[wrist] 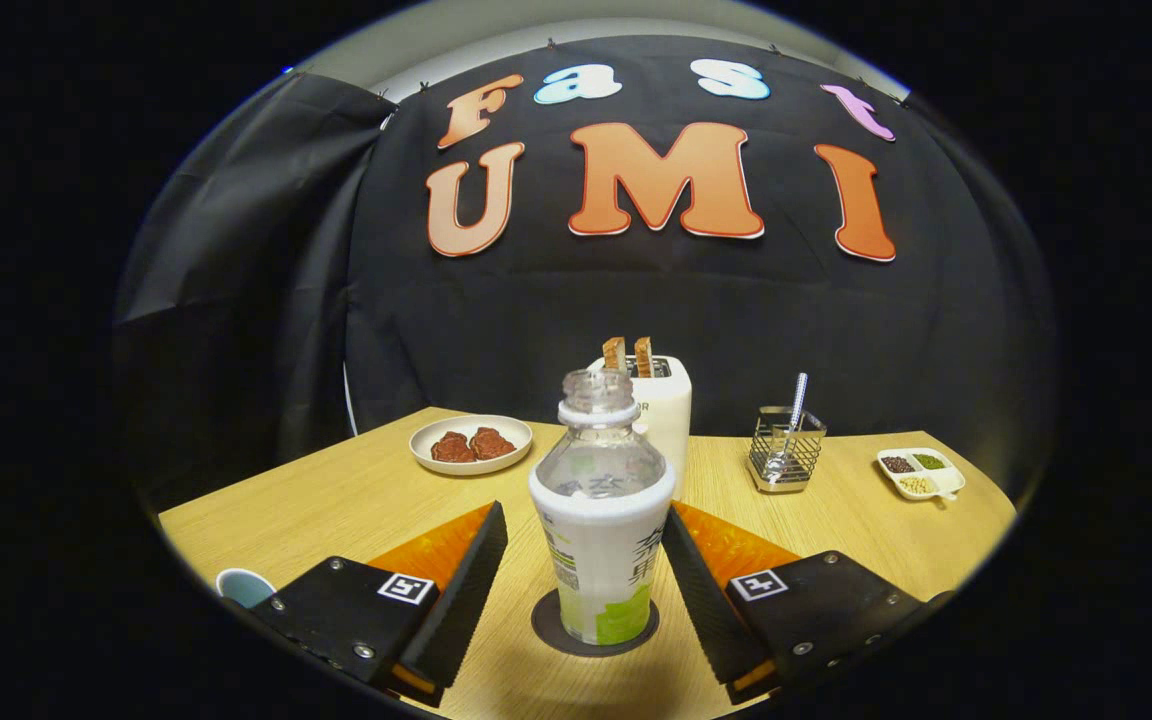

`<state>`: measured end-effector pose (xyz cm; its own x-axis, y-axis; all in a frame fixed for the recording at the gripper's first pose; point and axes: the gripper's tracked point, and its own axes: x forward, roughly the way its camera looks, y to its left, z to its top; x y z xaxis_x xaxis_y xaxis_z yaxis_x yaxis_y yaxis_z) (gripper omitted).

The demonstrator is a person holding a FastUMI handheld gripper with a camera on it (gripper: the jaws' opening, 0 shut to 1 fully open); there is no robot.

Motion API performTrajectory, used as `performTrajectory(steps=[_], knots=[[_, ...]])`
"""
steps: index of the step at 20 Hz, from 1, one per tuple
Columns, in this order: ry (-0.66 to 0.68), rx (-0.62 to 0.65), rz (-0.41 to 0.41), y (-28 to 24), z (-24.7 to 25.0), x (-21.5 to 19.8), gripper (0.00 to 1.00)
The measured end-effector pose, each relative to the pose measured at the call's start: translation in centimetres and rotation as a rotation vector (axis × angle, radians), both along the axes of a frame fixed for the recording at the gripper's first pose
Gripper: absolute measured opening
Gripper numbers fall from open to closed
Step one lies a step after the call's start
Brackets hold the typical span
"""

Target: Take the bottle from table, then pour the juice into the cup, finally place the bottle on the coaster

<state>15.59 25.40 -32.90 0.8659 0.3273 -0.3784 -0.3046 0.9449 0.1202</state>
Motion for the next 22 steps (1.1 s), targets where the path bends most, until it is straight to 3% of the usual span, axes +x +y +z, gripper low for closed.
performTrajectory(steps=[12,22], knots=[[-0.206,0.001,0.036,-1.8,12.2,-4.7,0.93],[-0.281,0.077,-0.032,-8.1,22.9,-12.0,0.93]])
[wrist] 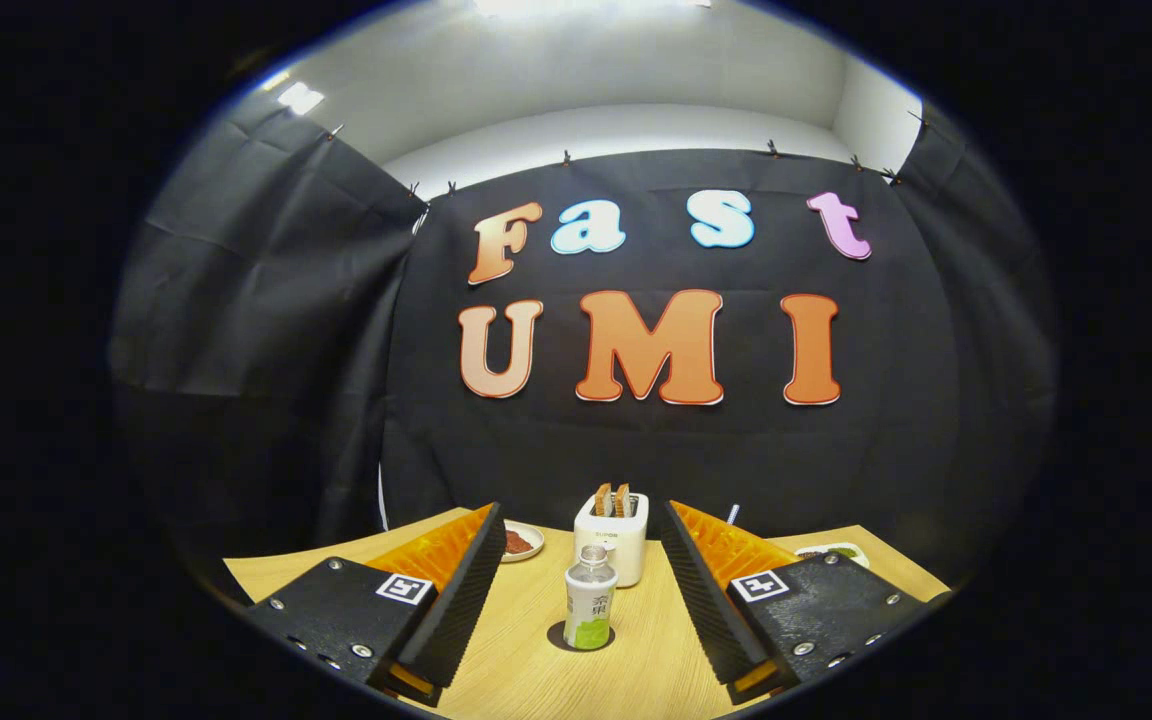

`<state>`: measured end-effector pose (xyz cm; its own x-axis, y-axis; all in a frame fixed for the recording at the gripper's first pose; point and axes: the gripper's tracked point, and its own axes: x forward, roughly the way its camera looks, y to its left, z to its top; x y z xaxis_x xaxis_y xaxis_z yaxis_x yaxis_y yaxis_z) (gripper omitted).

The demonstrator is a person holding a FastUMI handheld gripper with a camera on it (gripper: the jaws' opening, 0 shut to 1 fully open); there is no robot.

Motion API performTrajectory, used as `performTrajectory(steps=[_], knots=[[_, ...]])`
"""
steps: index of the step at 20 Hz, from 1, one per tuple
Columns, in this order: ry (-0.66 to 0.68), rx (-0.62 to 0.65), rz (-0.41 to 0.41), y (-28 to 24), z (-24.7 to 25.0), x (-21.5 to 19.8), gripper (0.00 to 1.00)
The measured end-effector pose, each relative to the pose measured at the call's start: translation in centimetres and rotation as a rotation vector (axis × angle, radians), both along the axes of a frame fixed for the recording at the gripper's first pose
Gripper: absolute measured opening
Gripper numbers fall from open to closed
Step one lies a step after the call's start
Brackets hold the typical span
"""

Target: Take the bottle from table, then pour the juice into the cup, finally place the bottle on the coaster

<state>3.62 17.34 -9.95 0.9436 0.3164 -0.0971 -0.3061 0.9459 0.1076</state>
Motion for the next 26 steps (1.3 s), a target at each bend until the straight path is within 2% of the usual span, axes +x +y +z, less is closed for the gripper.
performTrajectory(steps=[3,11,14,21,26], knots=[[-0.033,0.005,-0.027,-2.5,2.2,-2.0,0.93],[-0.053,0.039,-0.006,-4.9,4.9,-6.5,0.93],[-0.07,0.073,0.006,-5.4,6.3,-6.7,0.94],[-0.116,0.051,-0.06,-6.7,8.0,-6.5,0.94],[-0.12,0.08,-0.052,-5.8,8.8,-6.5,0.94]])
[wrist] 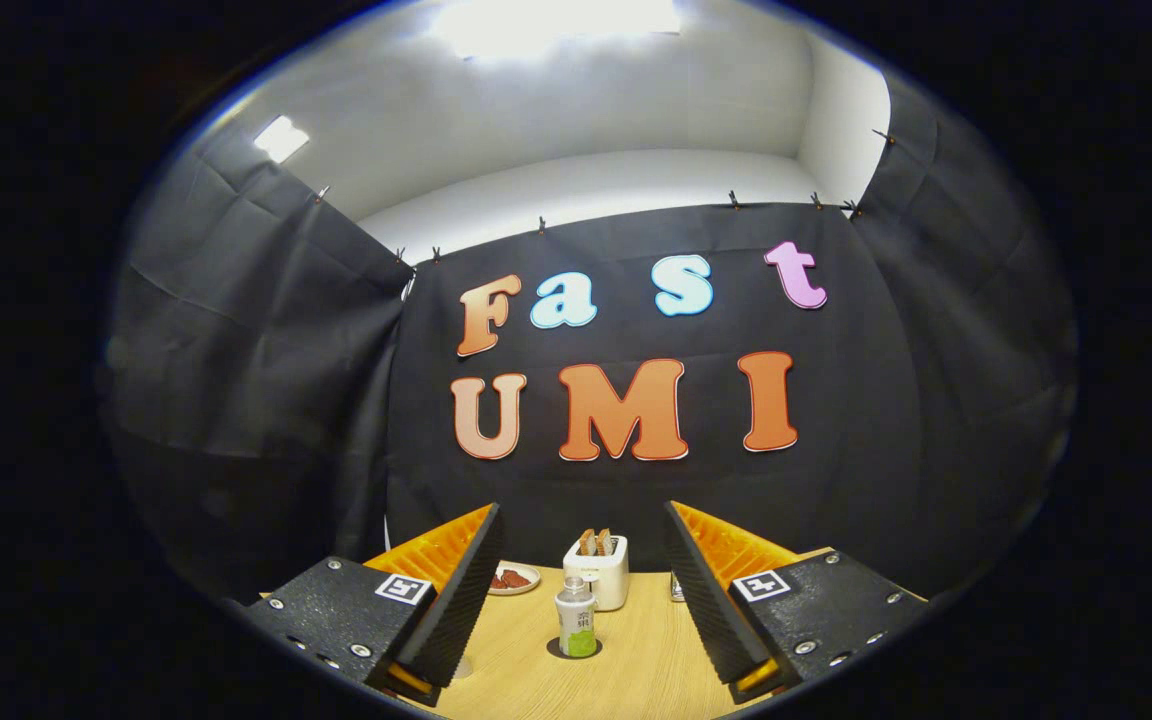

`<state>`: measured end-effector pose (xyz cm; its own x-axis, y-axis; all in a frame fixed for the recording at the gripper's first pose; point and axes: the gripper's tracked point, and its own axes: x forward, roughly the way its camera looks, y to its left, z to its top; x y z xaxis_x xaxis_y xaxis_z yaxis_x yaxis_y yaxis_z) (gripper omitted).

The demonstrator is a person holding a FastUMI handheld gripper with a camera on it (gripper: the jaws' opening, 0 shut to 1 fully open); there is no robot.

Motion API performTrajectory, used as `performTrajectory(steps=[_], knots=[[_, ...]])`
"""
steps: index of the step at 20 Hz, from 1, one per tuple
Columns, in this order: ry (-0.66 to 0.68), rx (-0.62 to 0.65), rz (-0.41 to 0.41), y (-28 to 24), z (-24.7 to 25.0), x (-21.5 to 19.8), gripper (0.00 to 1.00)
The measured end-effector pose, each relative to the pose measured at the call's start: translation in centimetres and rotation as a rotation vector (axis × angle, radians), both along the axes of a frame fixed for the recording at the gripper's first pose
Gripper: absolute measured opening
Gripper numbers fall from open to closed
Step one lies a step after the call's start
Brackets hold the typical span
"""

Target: Take the bottle from table, then pour the juice into the cup, finally place the bottle on the coaster

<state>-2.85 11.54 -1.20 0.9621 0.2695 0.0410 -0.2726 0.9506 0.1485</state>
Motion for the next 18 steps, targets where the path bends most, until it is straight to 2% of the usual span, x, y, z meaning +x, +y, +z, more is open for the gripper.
performTrajectory(steps=[6,18], knots=[[-0.043,-0.052,-0.001,1.2,0.6,0.5,0.94],[-0.057,-0.039,0.043,2.8,0.4,0.2,0.95]])
